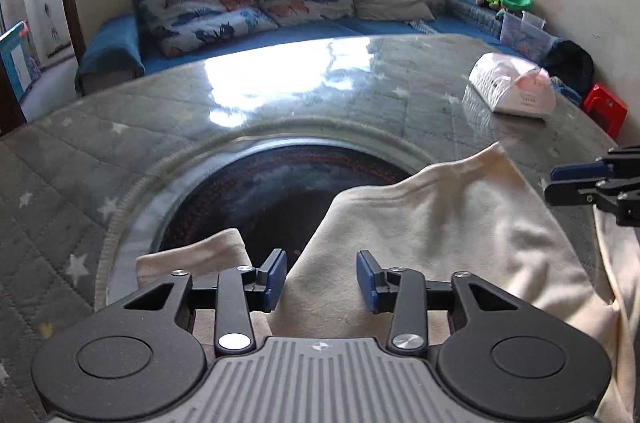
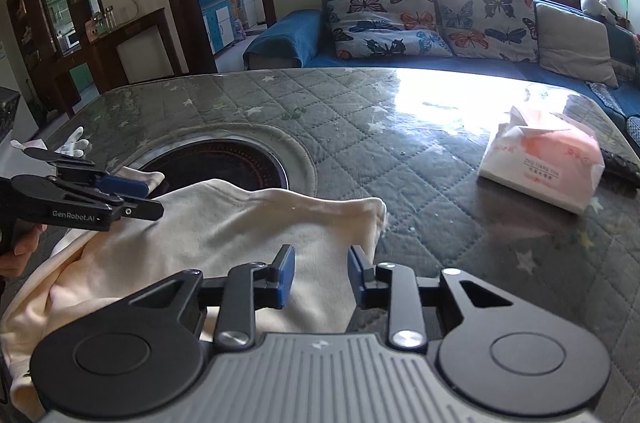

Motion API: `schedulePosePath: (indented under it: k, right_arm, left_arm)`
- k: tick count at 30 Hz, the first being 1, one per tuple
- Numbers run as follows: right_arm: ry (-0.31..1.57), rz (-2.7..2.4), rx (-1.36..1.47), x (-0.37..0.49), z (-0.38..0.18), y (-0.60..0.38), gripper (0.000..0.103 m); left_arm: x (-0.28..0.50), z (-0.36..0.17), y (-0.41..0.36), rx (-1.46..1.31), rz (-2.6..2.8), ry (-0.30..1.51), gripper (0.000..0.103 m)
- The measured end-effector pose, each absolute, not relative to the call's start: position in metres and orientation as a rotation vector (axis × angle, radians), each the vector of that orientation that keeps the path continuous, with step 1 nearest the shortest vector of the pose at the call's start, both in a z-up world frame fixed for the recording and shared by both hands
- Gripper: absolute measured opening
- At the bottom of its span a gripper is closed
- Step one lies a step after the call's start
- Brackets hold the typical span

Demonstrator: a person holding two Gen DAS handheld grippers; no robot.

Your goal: Fold clothes

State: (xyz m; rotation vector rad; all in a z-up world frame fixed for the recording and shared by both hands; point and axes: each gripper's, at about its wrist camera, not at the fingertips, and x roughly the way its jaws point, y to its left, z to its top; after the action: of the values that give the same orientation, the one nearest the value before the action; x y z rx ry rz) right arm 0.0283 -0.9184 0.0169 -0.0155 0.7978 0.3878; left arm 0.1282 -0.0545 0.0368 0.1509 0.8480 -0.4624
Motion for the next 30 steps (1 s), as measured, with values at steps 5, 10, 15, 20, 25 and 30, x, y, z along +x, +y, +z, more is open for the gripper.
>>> schedulePosePath:
  k: [5,10,15,20,25,30]
  right_arm:
    - [0.809,0.398,-0.018,0.035,0.012,-0.920,0.029]
    - [0.824,0.399,-0.014,0.040,0.005,-0.923,0.029]
    - [0.822,0.389,-0.011,0.038,0.005,-0.927,0.029]
    - [0.812,0.369,-0.008,0.038,0.008,-0.934,0.029]
    - [0.786,0.364,0.008,0.035,0.016,-0.936,0.029]
    - [0.743,0.431,0.003,0.025,0.029,-0.921,0.033]
  left_arm:
    - [0.132,0.029,-0.051,0.125,-0.488,0.863,0.030]
    - [0.125,0.036,-0.052,0.112,-0.496,0.836,0.007]
    - [0.096,0.056,-0.063,0.117,-0.543,0.753,0.005]
    - [0.051,0.065,-0.087,0.215,-0.628,0.682,0.005]
    - [0.017,0.052,-0.109,0.284,-0.739,0.701,0.006]
    - [0.008,0.034,-0.118,0.284,-0.787,0.774,0.010]
